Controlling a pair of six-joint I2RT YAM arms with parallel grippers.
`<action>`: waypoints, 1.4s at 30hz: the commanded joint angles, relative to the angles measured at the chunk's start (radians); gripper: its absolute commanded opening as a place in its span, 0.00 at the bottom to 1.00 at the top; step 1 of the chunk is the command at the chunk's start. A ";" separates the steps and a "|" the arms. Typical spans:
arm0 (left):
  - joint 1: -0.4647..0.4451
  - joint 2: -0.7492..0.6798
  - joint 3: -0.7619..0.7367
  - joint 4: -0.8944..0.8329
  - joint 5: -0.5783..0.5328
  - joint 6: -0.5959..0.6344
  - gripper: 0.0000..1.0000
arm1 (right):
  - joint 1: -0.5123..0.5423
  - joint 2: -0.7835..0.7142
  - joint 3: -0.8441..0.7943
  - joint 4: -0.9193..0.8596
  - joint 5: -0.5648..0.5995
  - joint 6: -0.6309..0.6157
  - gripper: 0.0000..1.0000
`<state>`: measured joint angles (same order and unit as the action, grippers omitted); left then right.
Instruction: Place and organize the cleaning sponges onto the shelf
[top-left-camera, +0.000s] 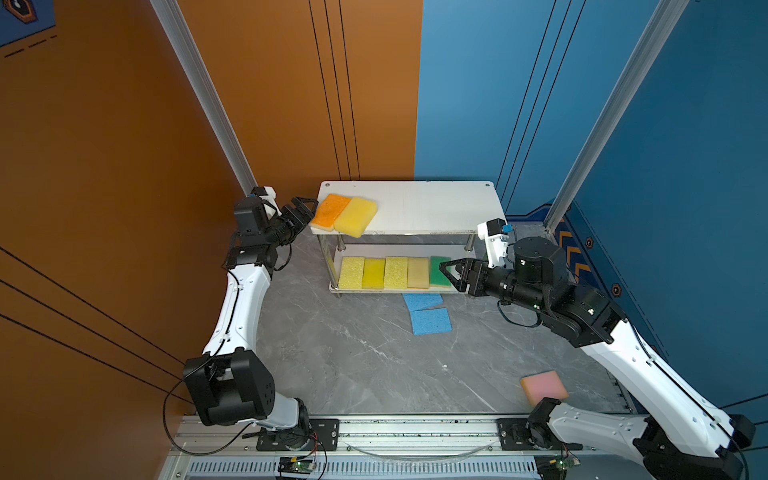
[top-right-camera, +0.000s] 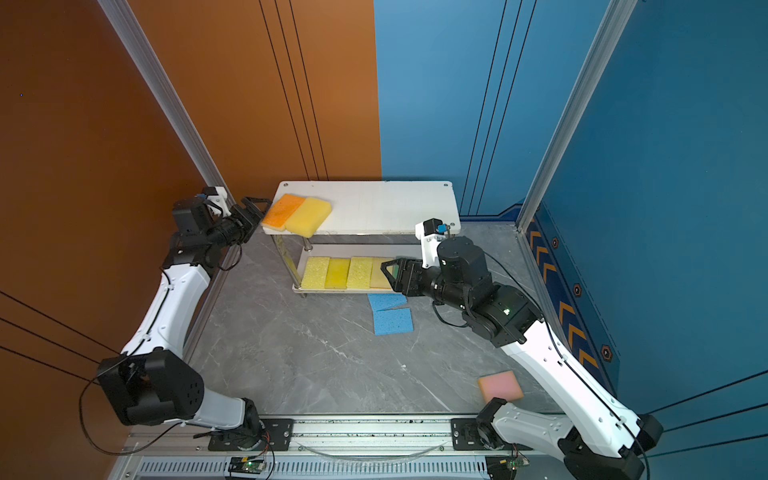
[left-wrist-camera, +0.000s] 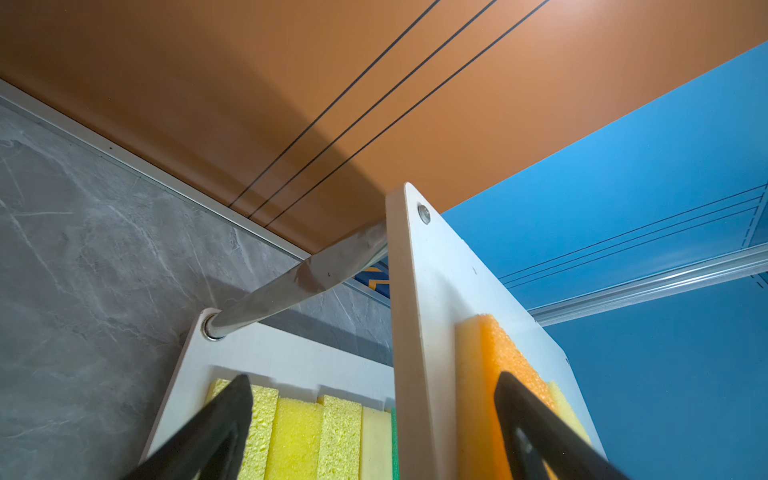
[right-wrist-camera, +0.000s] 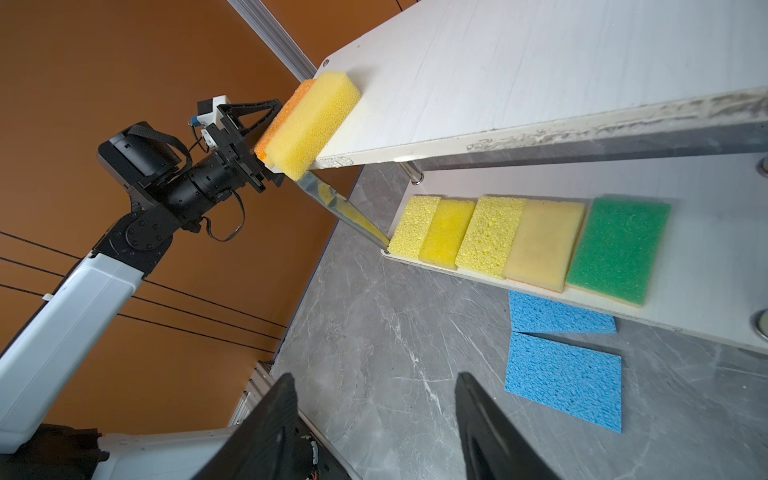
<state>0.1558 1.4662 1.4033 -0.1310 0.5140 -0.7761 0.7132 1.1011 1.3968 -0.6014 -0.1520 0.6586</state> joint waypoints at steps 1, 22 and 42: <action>-0.007 -0.037 0.002 -0.027 -0.002 0.005 0.91 | -0.004 -0.022 -0.024 0.033 0.005 0.029 0.62; 0.136 -0.056 -0.015 0.031 0.055 -0.054 0.89 | 0.044 0.720 0.728 0.077 -0.126 -0.053 0.62; 0.078 -0.021 -0.045 0.047 0.067 -0.022 0.77 | -0.004 0.967 1.046 -0.007 -0.179 -0.015 0.62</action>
<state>0.2470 1.4387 1.3731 -0.1074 0.5583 -0.8276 0.7227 2.0598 2.3989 -0.5938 -0.3111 0.6292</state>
